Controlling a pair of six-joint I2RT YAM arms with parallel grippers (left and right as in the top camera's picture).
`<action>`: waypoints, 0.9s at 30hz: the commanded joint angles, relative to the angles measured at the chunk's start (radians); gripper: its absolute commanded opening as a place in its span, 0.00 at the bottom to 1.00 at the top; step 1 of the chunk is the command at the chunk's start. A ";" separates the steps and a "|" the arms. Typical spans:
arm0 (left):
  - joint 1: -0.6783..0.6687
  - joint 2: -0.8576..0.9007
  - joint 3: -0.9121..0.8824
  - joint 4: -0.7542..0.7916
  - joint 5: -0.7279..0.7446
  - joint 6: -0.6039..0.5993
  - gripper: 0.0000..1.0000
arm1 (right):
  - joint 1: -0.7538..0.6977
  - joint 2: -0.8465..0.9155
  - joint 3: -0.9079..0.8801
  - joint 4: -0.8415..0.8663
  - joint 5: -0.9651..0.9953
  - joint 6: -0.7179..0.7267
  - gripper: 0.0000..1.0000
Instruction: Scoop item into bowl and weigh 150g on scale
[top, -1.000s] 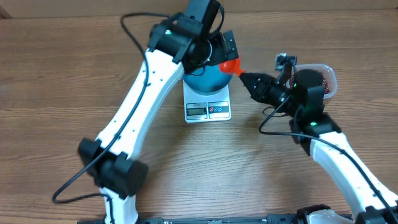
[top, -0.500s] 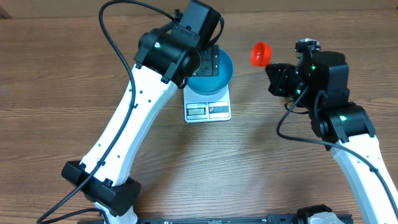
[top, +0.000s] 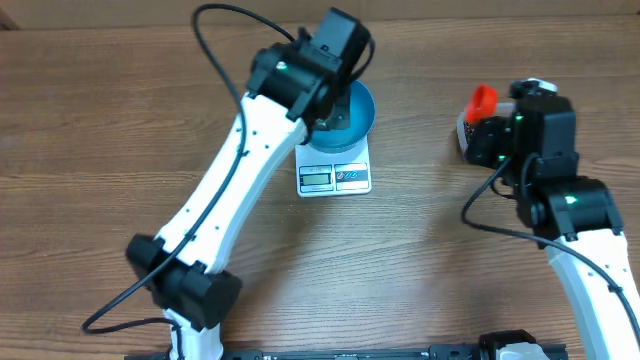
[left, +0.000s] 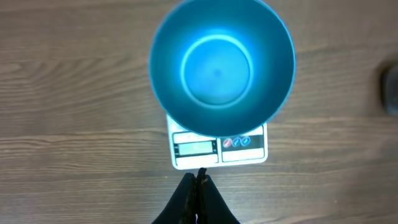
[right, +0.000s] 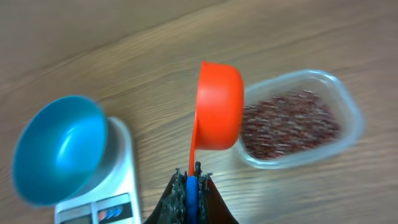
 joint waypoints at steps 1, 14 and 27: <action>-0.053 0.035 -0.011 0.001 0.027 0.061 0.04 | -0.109 0.003 0.024 -0.008 -0.060 -0.009 0.03; -0.153 0.040 -0.198 0.128 0.132 0.064 0.04 | -0.341 0.118 0.024 -0.006 -0.332 -0.106 0.04; -0.155 0.040 -0.311 0.211 0.091 -0.054 0.04 | -0.341 0.124 0.024 0.019 -0.328 -0.106 0.04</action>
